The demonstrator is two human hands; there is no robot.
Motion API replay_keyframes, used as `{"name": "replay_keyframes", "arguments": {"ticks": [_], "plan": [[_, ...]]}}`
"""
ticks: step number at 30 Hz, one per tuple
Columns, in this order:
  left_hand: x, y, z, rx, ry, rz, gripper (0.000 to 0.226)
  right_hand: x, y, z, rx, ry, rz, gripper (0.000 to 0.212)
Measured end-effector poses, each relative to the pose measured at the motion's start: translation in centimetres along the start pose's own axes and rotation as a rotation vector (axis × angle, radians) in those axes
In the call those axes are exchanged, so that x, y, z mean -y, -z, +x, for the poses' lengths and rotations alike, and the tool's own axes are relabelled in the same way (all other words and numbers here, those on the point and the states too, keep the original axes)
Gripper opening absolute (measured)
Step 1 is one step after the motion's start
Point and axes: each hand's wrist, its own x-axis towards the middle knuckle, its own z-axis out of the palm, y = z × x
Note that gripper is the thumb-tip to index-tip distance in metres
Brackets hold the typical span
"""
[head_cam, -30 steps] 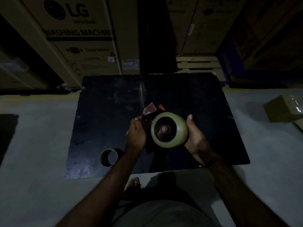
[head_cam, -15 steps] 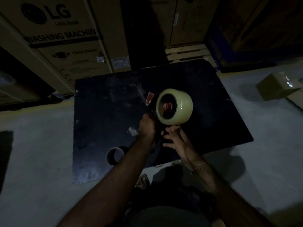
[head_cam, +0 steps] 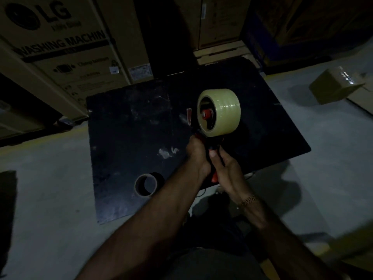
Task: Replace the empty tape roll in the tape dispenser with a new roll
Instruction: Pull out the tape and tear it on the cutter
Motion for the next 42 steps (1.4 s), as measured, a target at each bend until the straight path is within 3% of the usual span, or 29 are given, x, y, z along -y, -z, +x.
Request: {"name": "replay_keyframes", "arguments": {"ticks": [3, 7, 10, 13, 16, 19, 24, 27, 28, 30, 33, 35, 38, 41, 42], "plan": [[0.5, -0.1, 0.4, -0.027, -0.040, 0.029, 0.049, 0.1, 0.3, -0.6, -0.008, 0.059, -0.062, 0.052], [0.5, 0.2, 0.1, 0.033, -0.037, 0.121, 0.025, 0.8, 1.3, -1.0, 0.002, 0.045, 0.014, 0.026], [0.1, 0.3, -0.7, 0.093, 0.011, 0.208, 0.035, 1.0, 1.9, -0.9, -0.052, 0.039, -0.002, 0.029], [-0.5, 0.7, -0.1, 0.120, 0.074, 0.090, 0.037, 0.3, 2.8, -0.6, -0.041, 0.051, 0.052, 0.033], [-1.0, 1.8, 3.3, 0.140, 0.114, 0.035, 0.058, -1.7, 4.5, -0.6, -0.018, 0.086, 0.120, 0.034], [-1.6, 2.3, 5.1, 0.307, 0.146, 0.176, 0.082, -3.8, 6.4, -1.0, -0.022, 0.099, 0.166, 0.043], [1.2, 1.6, 6.9, 0.298, 0.143, 0.498, 0.021, -7.1, 9.6, -2.1, -0.026, 0.069, 0.157, 0.050], [3.6, 0.6, 8.0, 0.279, 0.112, 0.540, 0.006, -9.5, 11.7, -3.2, -0.038, 0.069, 0.068, 0.065], [4.5, 0.3, 8.4, 0.285, 0.092, 0.538, 0.008, -10.4, 12.3, -3.5, -0.059, 0.056, 0.023, 0.068], [6.1, 0.1, 8.7, 0.295, 0.043, 0.567, 0.012, -12.1, 13.2, -4.3, -0.105, 0.015, -0.071, 0.055], [7.8, 0.3, 9.2, 0.293, -0.071, 0.733, 0.018, -13.7, 13.7, -5.3, -0.163, -0.074, -0.165, 0.027], [8.5, 0.6, 10.0, 0.294, -0.166, 0.905, 0.027, -14.7, 13.6, -5.9, -0.184, -0.104, -0.200, 0.028], [9.9, 0.6, 11.4, 0.291, -0.420, 1.226, 0.033, -16.1, 13.1, -6.2, -0.177, -0.154, -0.217, 0.028], [10.7, 0.2, 11.4, 0.277, -0.732, 1.601, 0.011, -17.9, 13.0, -6.1, -0.184, -0.129, -0.218, 0.034], [10.9, 0.1, 11.5, 0.263, -0.822, 1.698, 0.016, -18.6, 13.2, -6.0, -0.174, -0.121, -0.236, 0.034]]}}
